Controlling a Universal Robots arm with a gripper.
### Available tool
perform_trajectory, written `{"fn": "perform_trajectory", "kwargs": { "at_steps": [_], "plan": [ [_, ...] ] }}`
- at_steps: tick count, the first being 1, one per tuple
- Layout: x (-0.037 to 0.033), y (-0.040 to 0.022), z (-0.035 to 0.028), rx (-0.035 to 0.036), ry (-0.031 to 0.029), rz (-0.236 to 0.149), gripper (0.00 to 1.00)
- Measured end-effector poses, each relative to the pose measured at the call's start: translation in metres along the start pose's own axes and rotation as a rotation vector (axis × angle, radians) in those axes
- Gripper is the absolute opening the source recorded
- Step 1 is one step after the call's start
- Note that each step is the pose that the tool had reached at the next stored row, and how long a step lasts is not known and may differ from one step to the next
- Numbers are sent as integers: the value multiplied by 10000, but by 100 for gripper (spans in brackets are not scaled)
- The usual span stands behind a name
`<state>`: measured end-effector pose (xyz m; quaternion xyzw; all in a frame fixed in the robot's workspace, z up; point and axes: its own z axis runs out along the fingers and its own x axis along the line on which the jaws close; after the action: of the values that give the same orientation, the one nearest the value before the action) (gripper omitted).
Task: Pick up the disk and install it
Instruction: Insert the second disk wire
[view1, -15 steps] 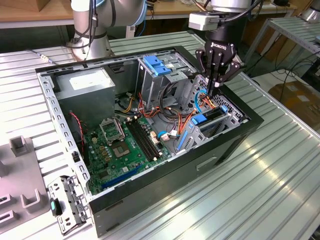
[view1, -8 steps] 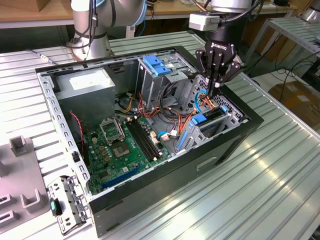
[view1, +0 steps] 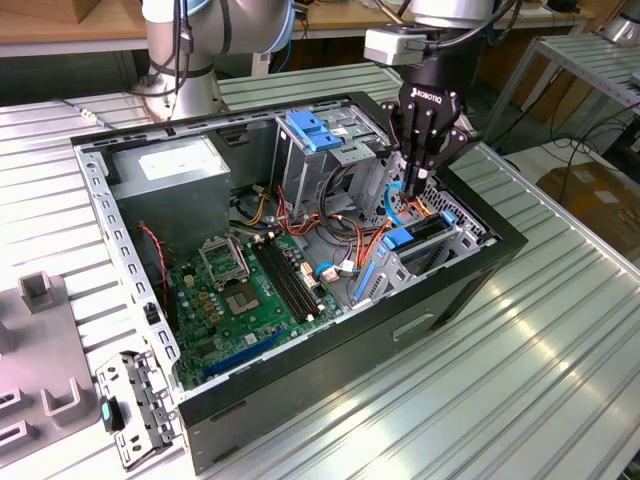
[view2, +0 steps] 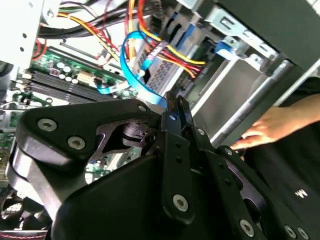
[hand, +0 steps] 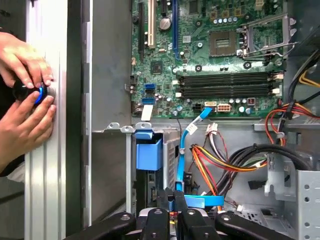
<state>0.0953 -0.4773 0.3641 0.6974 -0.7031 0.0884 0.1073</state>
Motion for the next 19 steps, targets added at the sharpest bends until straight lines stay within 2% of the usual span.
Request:
{"fn": "perform_trajectory", "kwargs": {
  "at_steps": [1, 2, 3, 4, 6, 7, 10, 12, 13, 19],
  "plan": [
    [10, 3, 3, 1, -139, -5, 16],
    [28, 7, 9, 5, -347, -11, 16],
    [44, 10, 15, 9, -486, -16, 16],
    [63, 11, 22, 11, -588, -18, 16],
    [110, 12, 41, 19, -727, -19, 16],
    [154, 11, 58, 28, -835, -21, 16],
    [263, 10, 97, 47, -1046, -21, 16],
    [325, 9, 120, 52, -1142, -22, 16],
    [338, 9, 125, 53, -1171, -22, 16],
    [338, 9, 124, 55, -1171, -22, 16]
  ]
}}
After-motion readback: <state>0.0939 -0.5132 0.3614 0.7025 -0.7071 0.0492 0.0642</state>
